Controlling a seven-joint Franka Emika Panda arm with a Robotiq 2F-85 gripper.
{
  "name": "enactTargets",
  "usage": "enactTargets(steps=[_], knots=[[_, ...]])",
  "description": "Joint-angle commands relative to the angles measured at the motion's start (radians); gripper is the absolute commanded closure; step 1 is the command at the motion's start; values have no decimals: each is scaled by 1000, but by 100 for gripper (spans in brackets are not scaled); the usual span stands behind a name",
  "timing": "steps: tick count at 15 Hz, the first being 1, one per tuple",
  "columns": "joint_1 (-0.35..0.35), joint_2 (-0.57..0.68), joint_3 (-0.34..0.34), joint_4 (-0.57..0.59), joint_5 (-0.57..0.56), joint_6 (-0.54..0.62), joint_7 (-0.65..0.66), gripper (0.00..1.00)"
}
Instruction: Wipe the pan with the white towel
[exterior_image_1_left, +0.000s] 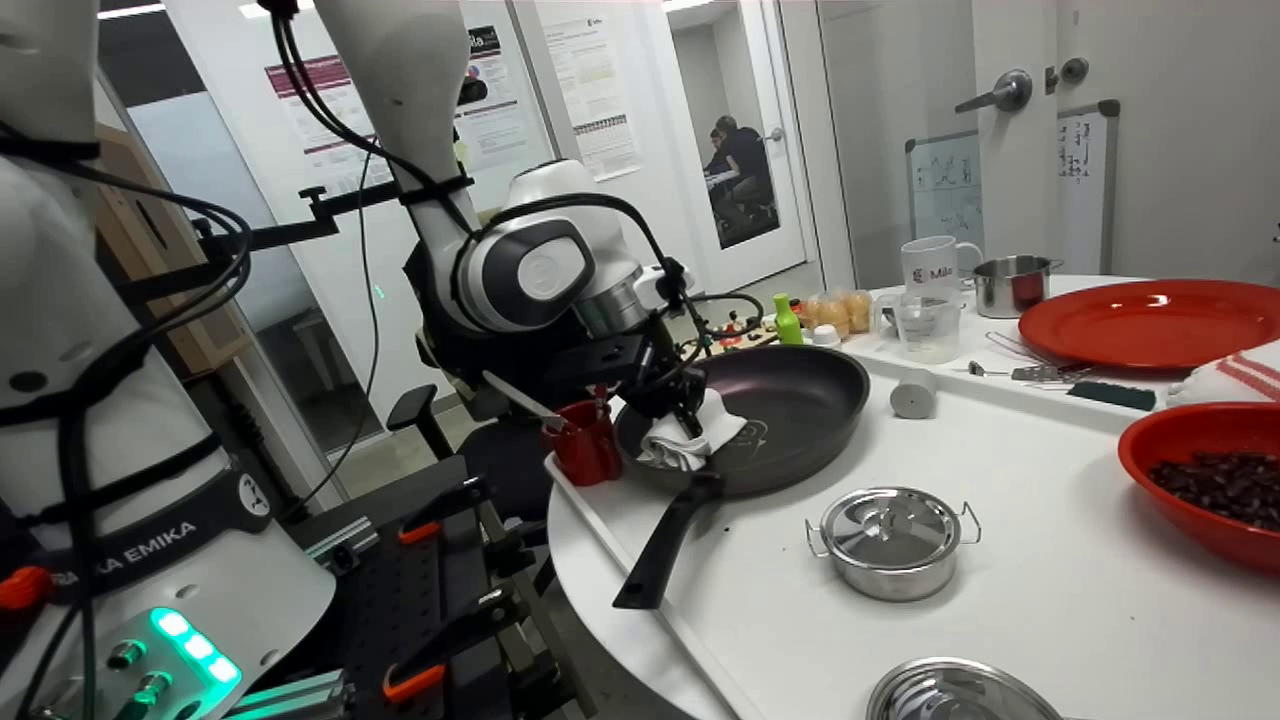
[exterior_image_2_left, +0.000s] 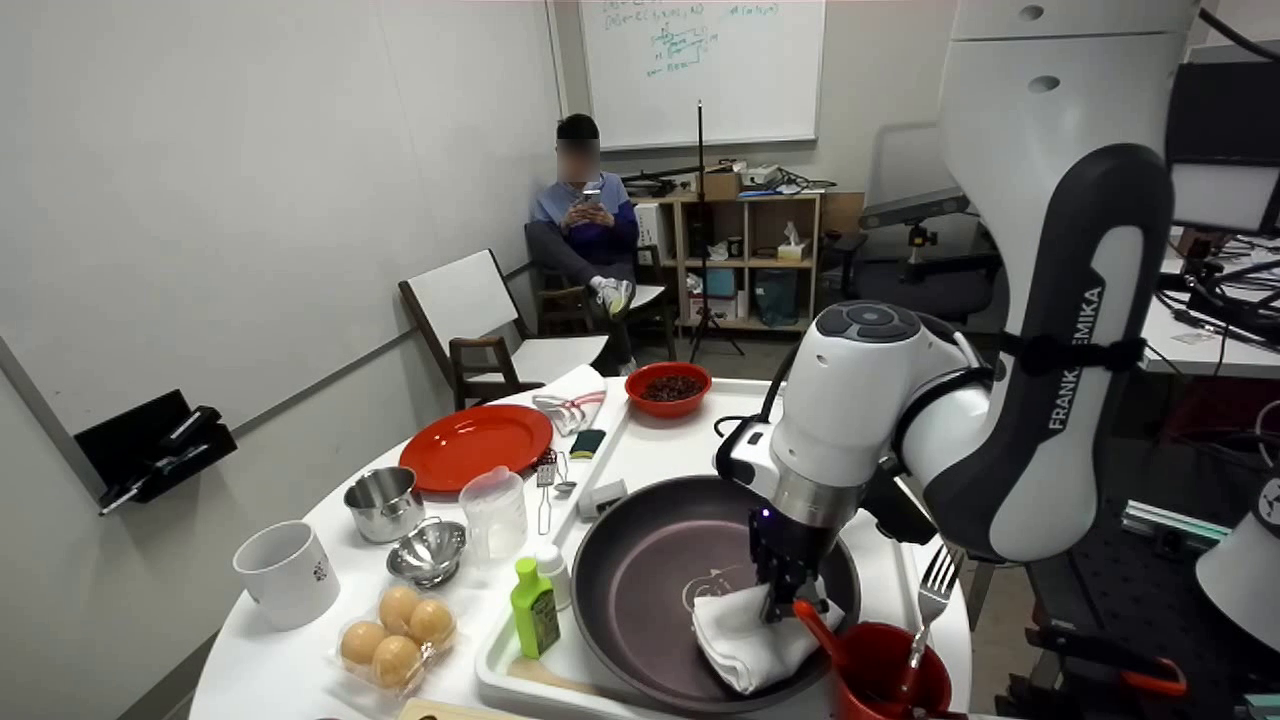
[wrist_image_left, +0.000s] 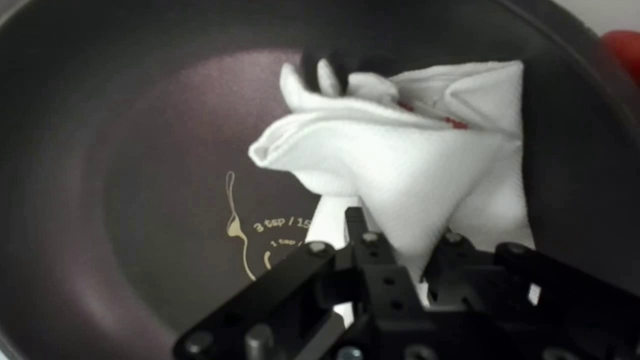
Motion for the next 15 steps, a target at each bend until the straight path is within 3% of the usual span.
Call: enactTargets(steps=[1,8,15], knots=[[17,40,-14,49,11,-44,12,92],[-39,65,-84,151,12,-83,56,92],[-80,110,-103,223,20,-95,105,92]])
